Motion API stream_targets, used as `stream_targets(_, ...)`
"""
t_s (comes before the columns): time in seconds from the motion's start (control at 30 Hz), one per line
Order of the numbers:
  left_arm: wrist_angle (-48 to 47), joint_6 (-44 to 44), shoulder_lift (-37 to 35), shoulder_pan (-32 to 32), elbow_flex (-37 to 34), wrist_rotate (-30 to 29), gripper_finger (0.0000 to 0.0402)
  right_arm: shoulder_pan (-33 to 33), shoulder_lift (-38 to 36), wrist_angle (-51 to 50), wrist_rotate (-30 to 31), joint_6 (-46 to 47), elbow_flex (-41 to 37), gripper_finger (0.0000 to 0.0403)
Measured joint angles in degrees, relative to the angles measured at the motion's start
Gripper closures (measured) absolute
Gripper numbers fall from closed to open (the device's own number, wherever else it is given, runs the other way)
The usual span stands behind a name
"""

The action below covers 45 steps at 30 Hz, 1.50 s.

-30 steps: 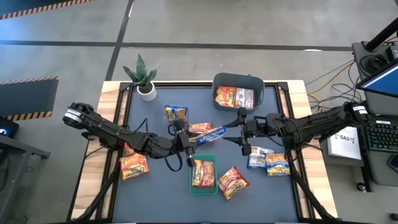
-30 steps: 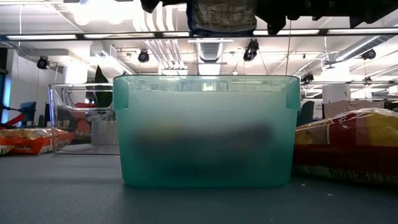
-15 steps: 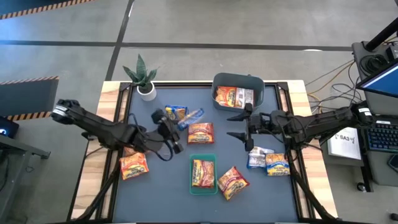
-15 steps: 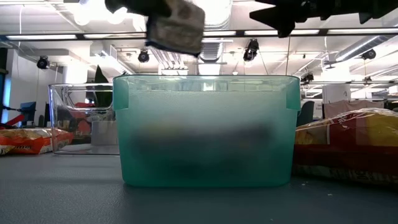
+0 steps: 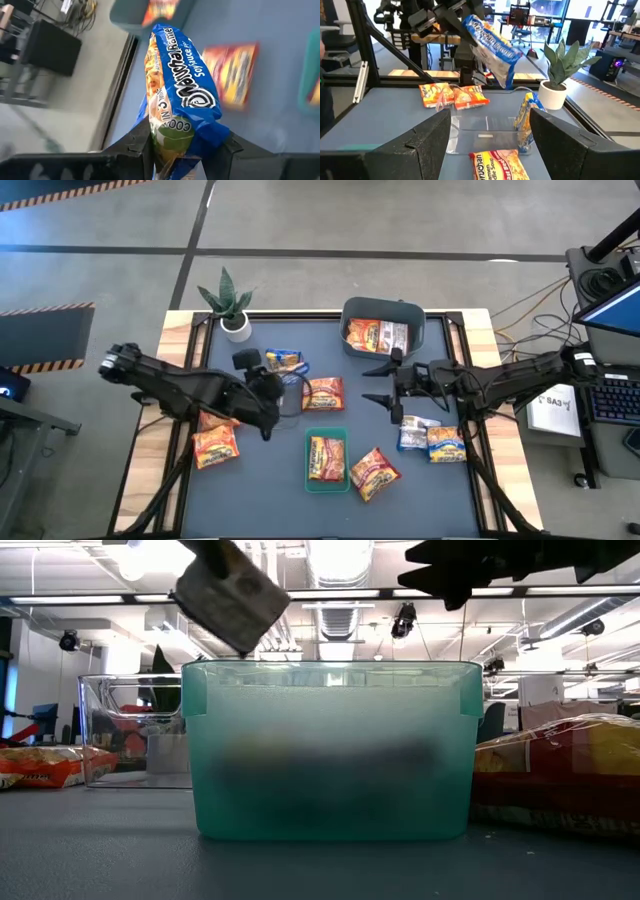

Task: Sort Maruchan noodles
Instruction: Put the blue noodle pack into the transparent bin

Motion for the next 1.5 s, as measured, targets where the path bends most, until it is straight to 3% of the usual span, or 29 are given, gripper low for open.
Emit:
stream_targets(0.3,-9.69,7.67,12.18,-1.51,8.58,-2.46,0.03,-1.47,1.93,-0.13,0.11,14.61,0.0,0.0147)
stream_targets(0.47,-18.0,7.62,17.97,-2.94,10.89,-10.13,0.03,-1.59,1.94,-0.47,-0.04,20.44,0.0,0.0153)
stream_targets(0.63,-18.03,11.84,21.12,-5.77,10.74,-17.7,0.03,-3.22,2.31,0.5,-1.2,28.84,0.7,0.0149)
stream_targets(0.9,-16.84,12.94,22.14,-12.52,10.7,-33.16,0.03,-7.88,10.5,0.64,-13.28,34.94,6.86,0.0118)
stream_targets(1.07,-14.01,13.06,22.14,-14.13,10.7,-33.86,0.03,-11.38,16.89,0.86,-24.47,37.64,14.0,0.0105)
stream_targets(1.17,-10.04,17.67,22.22,-14.73,10.7,-33.75,0.03,-13.15,20.46,0.68,-31.48,40.36,18.15,0.0101)
stream_targets(1.33,-5.01,26.44,23.29,-15.82,10.68,-34.48,0.03,-13.86,26.17,0.34,-38.6,44.47,24.05,0.01)
stream_targets(1.5,-5.01,27.39,24.26,-16.3,10.67,-36.97,0.03,-13.88,31.28,0.17,-43.36,48.39,28.01,0.0101)
